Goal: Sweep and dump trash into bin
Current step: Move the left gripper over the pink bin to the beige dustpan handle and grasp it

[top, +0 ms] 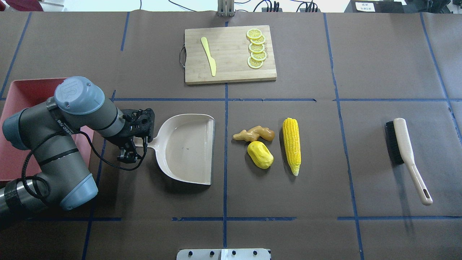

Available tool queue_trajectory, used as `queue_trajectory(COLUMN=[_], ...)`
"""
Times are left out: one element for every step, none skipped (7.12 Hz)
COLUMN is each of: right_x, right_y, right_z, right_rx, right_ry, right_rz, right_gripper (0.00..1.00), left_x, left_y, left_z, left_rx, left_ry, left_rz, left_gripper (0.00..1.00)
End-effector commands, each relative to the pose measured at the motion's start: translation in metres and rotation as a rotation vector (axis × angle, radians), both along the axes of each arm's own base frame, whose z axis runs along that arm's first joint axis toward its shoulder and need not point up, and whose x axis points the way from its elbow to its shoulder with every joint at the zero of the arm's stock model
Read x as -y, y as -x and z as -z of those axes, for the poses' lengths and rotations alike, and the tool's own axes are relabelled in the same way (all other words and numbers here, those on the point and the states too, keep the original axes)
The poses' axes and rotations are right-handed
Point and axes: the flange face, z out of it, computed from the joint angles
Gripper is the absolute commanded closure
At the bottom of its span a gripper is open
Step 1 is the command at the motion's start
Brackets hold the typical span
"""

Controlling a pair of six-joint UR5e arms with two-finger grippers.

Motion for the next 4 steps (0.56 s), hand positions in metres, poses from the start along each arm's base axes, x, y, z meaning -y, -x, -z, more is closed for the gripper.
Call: queue_trajectory(right_x=[0.003,0.003,0.02,0.026], right_y=[0.001,0.004,0.008,0.022], right_z=[0.003,0.003,0.032,0.039], right_rx=[-0.001,-0.001,0.011,0.006], right_ry=[-0.007,0.015,0.005,0.017], right_rz=[0.002,-0.012,-0.043,-0.038], right_gripper=[0.0,0.0,0.0,0.0], left_x=[0.0,0.0,0.0,-0.001], left_y=[0.001,0.001,0.002,0.005], left_z=[-0.005,-0.005,-0.006,0.001], left_rx=[0.011,0.008,0.009,-0.003], left_ry=[0.002,0.006,0.007,0.002], left_rz=[0.005,0.001,0.002,0.003], left_gripper=[0.57,0.73,0.86,0.93])
